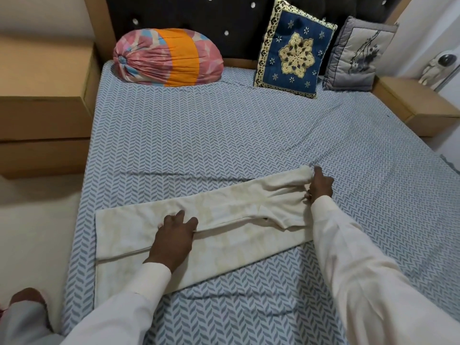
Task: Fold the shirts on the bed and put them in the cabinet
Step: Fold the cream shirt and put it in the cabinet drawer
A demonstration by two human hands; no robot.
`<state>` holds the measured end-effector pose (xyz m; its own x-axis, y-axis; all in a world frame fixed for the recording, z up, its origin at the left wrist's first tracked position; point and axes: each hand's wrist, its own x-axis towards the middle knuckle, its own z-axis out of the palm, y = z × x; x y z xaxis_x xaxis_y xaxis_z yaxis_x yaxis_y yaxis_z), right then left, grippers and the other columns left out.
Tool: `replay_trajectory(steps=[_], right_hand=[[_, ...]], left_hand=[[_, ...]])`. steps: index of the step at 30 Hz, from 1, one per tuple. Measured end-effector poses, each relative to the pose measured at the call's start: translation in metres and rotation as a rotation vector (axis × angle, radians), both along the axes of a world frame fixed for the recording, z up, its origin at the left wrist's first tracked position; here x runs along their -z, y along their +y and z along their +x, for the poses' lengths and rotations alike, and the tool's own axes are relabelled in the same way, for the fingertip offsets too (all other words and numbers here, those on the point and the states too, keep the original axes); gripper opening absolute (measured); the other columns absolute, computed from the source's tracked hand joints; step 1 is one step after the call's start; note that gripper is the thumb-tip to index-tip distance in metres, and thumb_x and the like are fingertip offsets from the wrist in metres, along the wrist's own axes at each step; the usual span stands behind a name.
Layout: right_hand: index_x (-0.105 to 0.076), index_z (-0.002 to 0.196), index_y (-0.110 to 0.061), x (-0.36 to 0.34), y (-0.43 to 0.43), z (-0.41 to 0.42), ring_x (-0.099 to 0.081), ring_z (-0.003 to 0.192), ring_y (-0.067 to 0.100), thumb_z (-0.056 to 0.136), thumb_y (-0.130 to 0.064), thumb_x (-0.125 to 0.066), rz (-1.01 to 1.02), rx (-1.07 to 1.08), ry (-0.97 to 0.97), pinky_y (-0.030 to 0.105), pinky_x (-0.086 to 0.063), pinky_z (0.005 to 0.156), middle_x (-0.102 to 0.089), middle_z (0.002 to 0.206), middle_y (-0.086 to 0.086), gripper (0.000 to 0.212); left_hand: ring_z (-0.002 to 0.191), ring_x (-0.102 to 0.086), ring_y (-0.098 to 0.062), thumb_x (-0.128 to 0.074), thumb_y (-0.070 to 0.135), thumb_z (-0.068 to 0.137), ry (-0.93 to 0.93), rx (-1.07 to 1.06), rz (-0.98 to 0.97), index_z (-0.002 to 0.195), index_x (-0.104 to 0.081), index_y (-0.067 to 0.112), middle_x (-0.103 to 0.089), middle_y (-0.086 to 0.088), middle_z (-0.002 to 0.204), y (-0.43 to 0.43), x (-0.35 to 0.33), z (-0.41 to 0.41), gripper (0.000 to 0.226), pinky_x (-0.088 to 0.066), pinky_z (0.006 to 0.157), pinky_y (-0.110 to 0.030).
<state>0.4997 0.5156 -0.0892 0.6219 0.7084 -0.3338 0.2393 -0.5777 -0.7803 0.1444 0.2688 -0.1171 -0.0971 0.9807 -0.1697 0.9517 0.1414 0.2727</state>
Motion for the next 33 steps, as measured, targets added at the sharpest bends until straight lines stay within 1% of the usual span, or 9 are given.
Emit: replay_trajectory(steps=[3, 6, 12, 15, 19, 22, 25, 29, 33], right_hand=[[-0.047, 0.117, -0.015, -0.006, -0.030, -0.017, -0.059, 0.110, 0.039, 0.084, -0.056, -0.055, 0.074, -0.027, -0.225, 0.044, -0.045, 0.093, -0.062, 0.118, 0.018, 0.053], [-0.047, 0.106, -0.017, 0.000, -0.041, -0.034, -0.065, 0.098, 0.035, 0.072, -0.048, -0.068, 0.038, -0.180, -0.280, 0.040, -0.051, 0.087, -0.067, 0.104, 0.013, 0.051], [-0.037, 0.122, -0.013, 0.002, -0.034, -0.054, -0.069, 0.053, 0.025, 0.075, -0.029, -0.078, 0.029, -0.005, 0.089, 0.046, -0.062, 0.057, -0.067, 0.080, 0.013, 0.064], [-0.013, 0.152, -0.019, 0.005, -0.018, -0.045, -0.063, 0.055, 0.025, 0.087, -0.008, -0.059, 0.053, 0.134, 0.350, 0.042, -0.059, 0.064, -0.063, 0.082, 0.016, 0.080], [-0.055, 0.121, -0.005, 0.015, -0.006, -0.024, -0.058, 0.046, 0.022, 0.078, -0.007, -0.059, 0.020, 0.085, 0.220, 0.036, -0.053, 0.046, -0.065, 0.075, 0.018, 0.044], [-0.051, 0.121, -0.012, 0.021, -0.009, -0.020, -0.068, 0.063, 0.030, 0.079, -0.011, -0.063, 0.032, 0.088, 0.127, 0.036, -0.055, 0.047, -0.061, 0.096, 0.016, 0.044], [-0.038, 0.132, -0.012, 0.023, -0.009, -0.027, -0.064, 0.102, 0.043, 0.080, -0.027, -0.064, -0.014, 0.061, -0.106, 0.050, -0.057, 0.079, -0.049, 0.127, 0.022, 0.060], [-0.052, 0.119, -0.022, 0.018, -0.033, -0.082, -0.055, 0.111, 0.042, 0.088, -0.042, -0.053, 0.281, -0.216, -0.625, 0.049, -0.044, 0.089, -0.055, 0.119, 0.015, 0.037], [-0.062, 0.107, -0.024, 0.039, -0.060, -0.130, -0.062, 0.099, 0.030, 0.086, -0.041, -0.055, 0.253, -0.992, -0.667, 0.041, -0.048, 0.084, -0.067, 0.099, 0.006, 0.028]], left_hand=[[0.116, -0.041, -0.036, -0.045, 0.019, 0.096, -0.008, -0.006, 0.000, 0.105, -0.052, 0.023, -0.046, -0.011, 0.132, 0.002, 0.002, 0.000, 0.013, -0.046, 0.081, -0.046], [0.112, -0.041, -0.032, -0.046, 0.020, 0.095, -0.039, -0.015, 0.014, 0.101, -0.051, 0.024, -0.047, -0.005, 0.124, 0.000, 0.000, -0.001, 0.008, -0.044, 0.074, -0.040], [0.109, -0.048, -0.028, -0.059, 0.021, 0.085, -0.306, 0.051, -0.021, 0.080, -0.047, 0.035, -0.051, 0.003, 0.100, 0.001, -0.005, -0.018, 0.019, -0.043, 0.093, -0.041], [0.130, -0.036, -0.030, -0.060, 0.024, 0.083, -0.243, 0.060, -0.102, 0.085, -0.059, 0.030, -0.049, -0.001, 0.133, -0.003, -0.009, -0.019, 0.007, -0.038, 0.103, -0.038], [0.125, -0.044, -0.026, -0.040, 0.074, 0.078, -0.051, 0.002, -0.039, 0.094, -0.063, 0.030, -0.052, 0.003, 0.135, -0.003, -0.010, -0.008, 0.052, -0.043, 0.096, -0.041], [0.135, -0.040, -0.033, -0.023, 0.069, 0.088, 0.029, -0.137, 0.055, 0.138, -0.052, 0.030, -0.045, -0.009, 0.148, 0.000, -0.004, -0.007, 0.069, -0.033, 0.107, -0.054], [0.151, 0.000, -0.035, -0.016, 0.073, 0.090, 0.108, -0.192, -0.049, 0.157, -0.008, 0.032, -0.005, -0.006, 0.166, -0.010, 0.020, -0.011, 0.079, 0.005, 0.113, -0.066], [0.150, -0.007, -0.041, -0.017, 0.073, 0.091, 0.093, -0.183, -0.099, 0.156, -0.022, 0.024, -0.016, -0.011, 0.164, -0.018, 0.029, -0.013, 0.082, -0.001, 0.112, -0.072], [0.150, 0.015, -0.037, 0.001, 0.077, 0.086, 0.110, -0.204, -0.140, 0.157, 0.003, 0.029, 0.008, -0.007, 0.165, -0.014, 0.030, -0.011, 0.086, 0.008, 0.110, -0.072]])
